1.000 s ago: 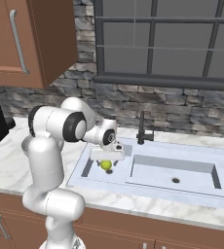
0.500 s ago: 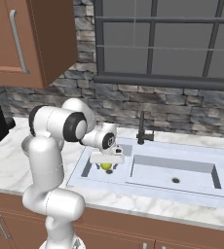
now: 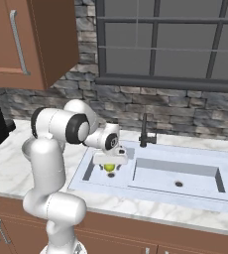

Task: Pick the tangerines from the cabinet and place them in one bowl. Pick the pear from the sink and place it in the other bowl.

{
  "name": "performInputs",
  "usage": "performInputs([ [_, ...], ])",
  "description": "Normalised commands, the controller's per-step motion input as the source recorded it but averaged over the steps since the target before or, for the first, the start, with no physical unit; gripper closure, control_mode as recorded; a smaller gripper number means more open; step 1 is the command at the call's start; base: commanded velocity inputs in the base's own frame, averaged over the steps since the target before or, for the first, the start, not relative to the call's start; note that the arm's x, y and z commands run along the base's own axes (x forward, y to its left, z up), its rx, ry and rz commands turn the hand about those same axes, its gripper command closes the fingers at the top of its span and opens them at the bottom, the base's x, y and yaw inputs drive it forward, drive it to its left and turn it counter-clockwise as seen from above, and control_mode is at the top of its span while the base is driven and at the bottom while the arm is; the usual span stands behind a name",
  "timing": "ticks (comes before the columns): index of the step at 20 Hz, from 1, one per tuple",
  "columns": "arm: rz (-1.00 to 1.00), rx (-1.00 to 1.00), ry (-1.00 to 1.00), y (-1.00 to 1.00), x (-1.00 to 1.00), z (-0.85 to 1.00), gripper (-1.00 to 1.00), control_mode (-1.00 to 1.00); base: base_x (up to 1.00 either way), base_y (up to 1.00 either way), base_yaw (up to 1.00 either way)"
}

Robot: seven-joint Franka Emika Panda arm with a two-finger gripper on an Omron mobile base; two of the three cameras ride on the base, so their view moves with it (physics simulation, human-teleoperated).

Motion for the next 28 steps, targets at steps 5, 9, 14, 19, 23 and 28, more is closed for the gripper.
performInputs([
  [5, 0.00, 0.00, 0.00, 0.00, 0.01, -0.02, -1.00, -1.00, 0.00, 0.00, 0.00],
  [9, 0.00, 0.00, 0.00, 0.00, 0.00, -0.13, -1.00, -1.00, 0.00, 0.00, 0.00],
  [14, 0.00, 0.00, 0.00, 0.00, 0.00, -0.25, 1.00, -1.00, 0.00, 0.00, 0.00],
  [19, 0.00, 0.00, 0.00, 0.00, 0.12, -0.21, 1.00, -1.00, 0.00, 0.00, 0.00],
  [23, 0.00, 0.00, 0.00, 0.00, 0.19, -0.18, 1.00, -1.00, 0.00, 0.00, 0.00],
  [28, 0.00, 0.00, 0.00, 0.00, 0.22, -0.07, 1.00, -1.00, 0.00, 0.00, 0.00],
])
